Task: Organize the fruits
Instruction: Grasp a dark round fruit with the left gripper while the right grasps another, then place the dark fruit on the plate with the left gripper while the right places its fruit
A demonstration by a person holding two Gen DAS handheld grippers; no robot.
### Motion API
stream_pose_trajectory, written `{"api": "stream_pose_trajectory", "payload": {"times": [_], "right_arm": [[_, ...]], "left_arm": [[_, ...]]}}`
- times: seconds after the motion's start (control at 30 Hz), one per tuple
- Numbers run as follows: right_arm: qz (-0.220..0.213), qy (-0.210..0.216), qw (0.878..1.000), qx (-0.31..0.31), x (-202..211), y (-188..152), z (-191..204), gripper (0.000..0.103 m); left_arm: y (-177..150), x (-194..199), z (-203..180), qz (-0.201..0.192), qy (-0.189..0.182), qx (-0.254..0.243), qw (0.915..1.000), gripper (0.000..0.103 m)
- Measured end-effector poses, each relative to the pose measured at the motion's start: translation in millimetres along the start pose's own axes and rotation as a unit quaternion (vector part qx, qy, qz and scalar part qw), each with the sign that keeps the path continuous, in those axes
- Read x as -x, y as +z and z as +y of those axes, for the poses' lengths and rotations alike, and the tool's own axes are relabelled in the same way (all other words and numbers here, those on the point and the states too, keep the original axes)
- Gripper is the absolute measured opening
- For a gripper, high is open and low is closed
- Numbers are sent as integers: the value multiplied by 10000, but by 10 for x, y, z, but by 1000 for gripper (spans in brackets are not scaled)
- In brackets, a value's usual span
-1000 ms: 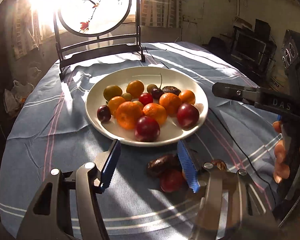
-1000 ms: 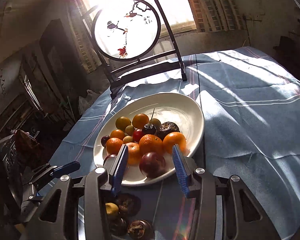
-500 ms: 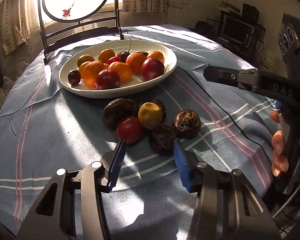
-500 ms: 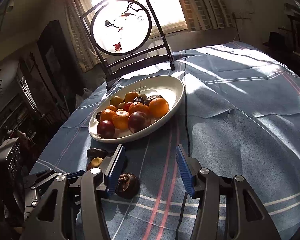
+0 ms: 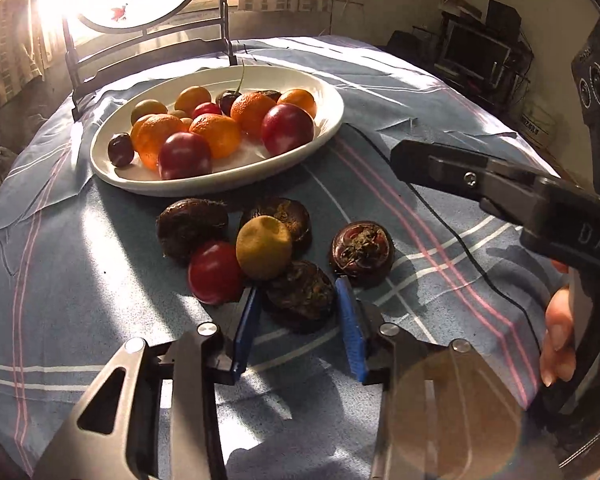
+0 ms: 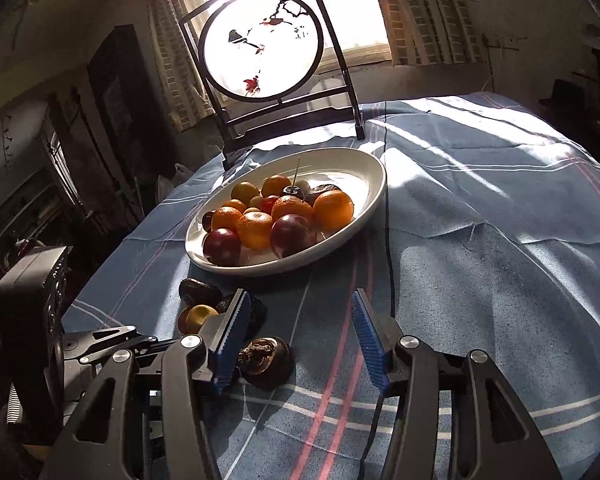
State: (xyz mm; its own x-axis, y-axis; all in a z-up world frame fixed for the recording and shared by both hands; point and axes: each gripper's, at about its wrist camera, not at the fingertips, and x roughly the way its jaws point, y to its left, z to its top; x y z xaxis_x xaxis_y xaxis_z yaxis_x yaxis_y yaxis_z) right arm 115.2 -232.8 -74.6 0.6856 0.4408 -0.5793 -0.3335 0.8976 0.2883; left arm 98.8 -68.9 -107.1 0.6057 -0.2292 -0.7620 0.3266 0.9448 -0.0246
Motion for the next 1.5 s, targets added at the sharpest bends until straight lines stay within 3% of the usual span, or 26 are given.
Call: {"api": "stream_pose_trajectory", "payload": {"times": [0.17, 0.4, 0.43, 0.5, 0.6, 0.9, 1.07, 1.27, 1.5], "right_arm": [[642, 315, 9964, 456, -163, -38, 152, 53], [1446, 258, 9877, 530, -418, -82, 217, 53], [1467, 231, 9873, 566, -427, -84, 232, 51], [1491, 143, 9860, 734, -441, -103, 298, 38], [1348, -107, 9868, 891, -396, -120, 355, 38], [628, 47, 9964, 570, -154, -60, 214, 38], [582, 203, 9981, 80, -183, 213, 65, 38], [422, 92, 9991, 24, -401, 865, 83, 38], [436, -195, 9988, -142, -1028, 1374, -20, 39]], "left_arm": [[-159, 282, 170, -303, 37, 374, 9988, 37], [-313, 629, 417, -493, 136, 625, 9967, 37], [-320, 638, 436, -501, 139, 650, 9965, 37], [-332, 634, 464, -501, 101, 712, 9962, 37], [-347, 600, 462, -491, 41, 746, 9960, 37], [-334, 636, 501, -641, -27, 824, 9945, 37], [-50, 655, 570, -801, -115, 749, 9939, 37], [625, 450, 639, -977, 31, 517, 9939, 37], [1216, -110, 864, -702, 8, 679, 9952, 38]]}}
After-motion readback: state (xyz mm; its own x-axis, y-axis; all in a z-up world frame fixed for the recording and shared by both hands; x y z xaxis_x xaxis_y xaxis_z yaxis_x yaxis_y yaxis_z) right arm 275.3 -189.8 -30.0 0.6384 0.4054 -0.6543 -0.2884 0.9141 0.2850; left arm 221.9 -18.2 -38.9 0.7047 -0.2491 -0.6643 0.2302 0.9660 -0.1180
